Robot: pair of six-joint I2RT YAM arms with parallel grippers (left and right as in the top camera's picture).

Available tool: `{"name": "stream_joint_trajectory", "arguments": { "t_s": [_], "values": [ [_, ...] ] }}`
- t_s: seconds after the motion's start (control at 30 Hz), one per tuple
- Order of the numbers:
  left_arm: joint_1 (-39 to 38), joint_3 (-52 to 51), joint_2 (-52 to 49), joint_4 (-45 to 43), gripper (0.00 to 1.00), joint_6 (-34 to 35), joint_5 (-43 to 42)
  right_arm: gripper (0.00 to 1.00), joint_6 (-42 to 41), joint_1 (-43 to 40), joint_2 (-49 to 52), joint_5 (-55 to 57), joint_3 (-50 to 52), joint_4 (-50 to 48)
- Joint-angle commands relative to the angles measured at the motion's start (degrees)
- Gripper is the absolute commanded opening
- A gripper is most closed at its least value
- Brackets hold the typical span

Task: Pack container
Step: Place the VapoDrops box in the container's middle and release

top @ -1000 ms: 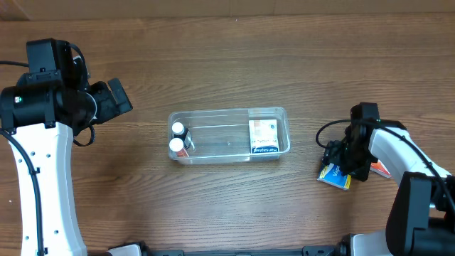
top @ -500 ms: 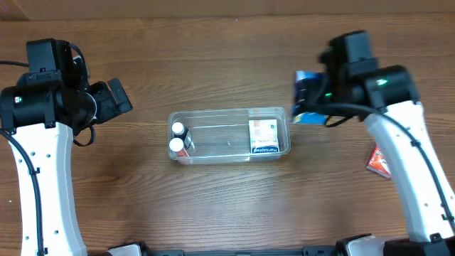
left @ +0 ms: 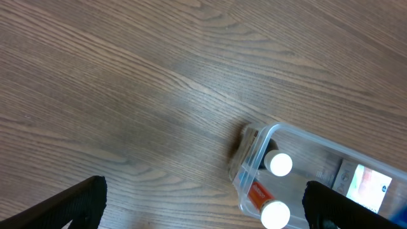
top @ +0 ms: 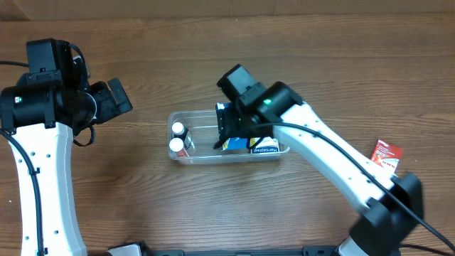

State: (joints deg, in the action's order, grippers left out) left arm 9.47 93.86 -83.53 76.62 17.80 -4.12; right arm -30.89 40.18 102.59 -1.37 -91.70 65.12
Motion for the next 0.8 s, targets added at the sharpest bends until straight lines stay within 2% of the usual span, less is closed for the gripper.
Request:
{"name": "stream_joint_trajectory", "arguments": {
  "t_s": [0.0,0.13,0.57,0.77],
  "values": [
    [0.24,0.04,0.28,-0.15,1.00,-1.11,0.02,0.69,-2.34,0.26,3.28,-0.33,-0.90,-0.42],
    [0.24,0.04,0.28,-0.13,1.00,-1.11,0.02,0.73,-2.32,0.26,5.18,-0.24,-0.28,-0.96],
    [0.24,0.04,0.28,0.20,1.00,-1.09,0.02,0.74,-2.14,0.26,5.42,-0.26,2.51,-2.58],
    [0.24,0.04,0.28,0.24,1.00,-1.09,0.02,0.75,-2.14,0.26,9.77,-1.77,2.51,-2.97]
  ]
}}
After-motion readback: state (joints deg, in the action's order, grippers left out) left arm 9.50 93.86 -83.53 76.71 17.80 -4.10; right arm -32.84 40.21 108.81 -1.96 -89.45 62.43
